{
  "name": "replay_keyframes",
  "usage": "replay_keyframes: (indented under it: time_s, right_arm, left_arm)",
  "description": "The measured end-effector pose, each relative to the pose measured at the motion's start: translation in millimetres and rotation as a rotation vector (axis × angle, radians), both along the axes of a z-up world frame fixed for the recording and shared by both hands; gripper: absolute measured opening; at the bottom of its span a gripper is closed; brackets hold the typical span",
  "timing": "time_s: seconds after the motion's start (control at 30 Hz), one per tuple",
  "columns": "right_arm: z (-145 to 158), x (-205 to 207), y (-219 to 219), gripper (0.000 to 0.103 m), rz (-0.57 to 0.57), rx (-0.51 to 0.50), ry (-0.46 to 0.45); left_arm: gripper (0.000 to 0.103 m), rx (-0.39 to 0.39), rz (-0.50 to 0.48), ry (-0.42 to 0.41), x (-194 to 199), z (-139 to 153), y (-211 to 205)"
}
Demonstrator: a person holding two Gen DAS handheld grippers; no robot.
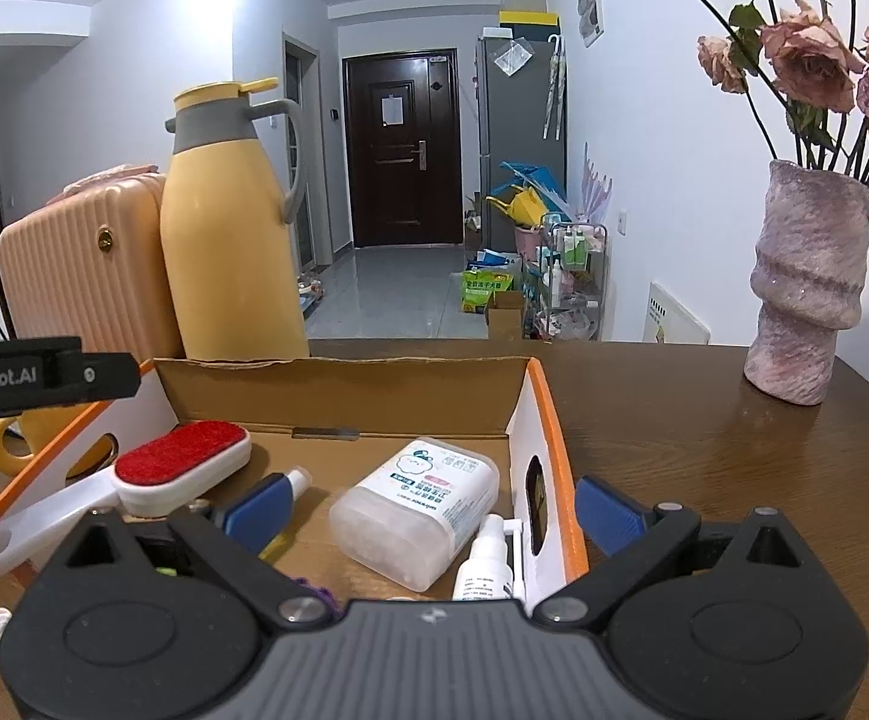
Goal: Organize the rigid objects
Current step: 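Withdraw both open tools from the box back over the table items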
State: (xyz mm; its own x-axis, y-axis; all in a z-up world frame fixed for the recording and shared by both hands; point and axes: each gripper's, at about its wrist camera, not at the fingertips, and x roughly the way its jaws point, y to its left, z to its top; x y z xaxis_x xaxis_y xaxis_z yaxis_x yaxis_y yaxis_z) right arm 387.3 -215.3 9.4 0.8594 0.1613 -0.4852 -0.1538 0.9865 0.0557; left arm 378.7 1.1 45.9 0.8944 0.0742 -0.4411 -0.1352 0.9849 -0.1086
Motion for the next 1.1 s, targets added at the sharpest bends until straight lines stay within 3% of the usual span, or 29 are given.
replay_keyframes:
  time_s: [0.63,1.1]
  right_arm:
    - [9,-49,-7,0.101,-0.011,-0.009,-0.02]
    - [9,-99,-8,0.101,-0.006,-0.013,-0.006]
  left_arm:
    - [0.103,0.021,-0.001,-0.012,-57,9,14]
    - [0.103,0.031,-0.005,0.024,-108,6,26]
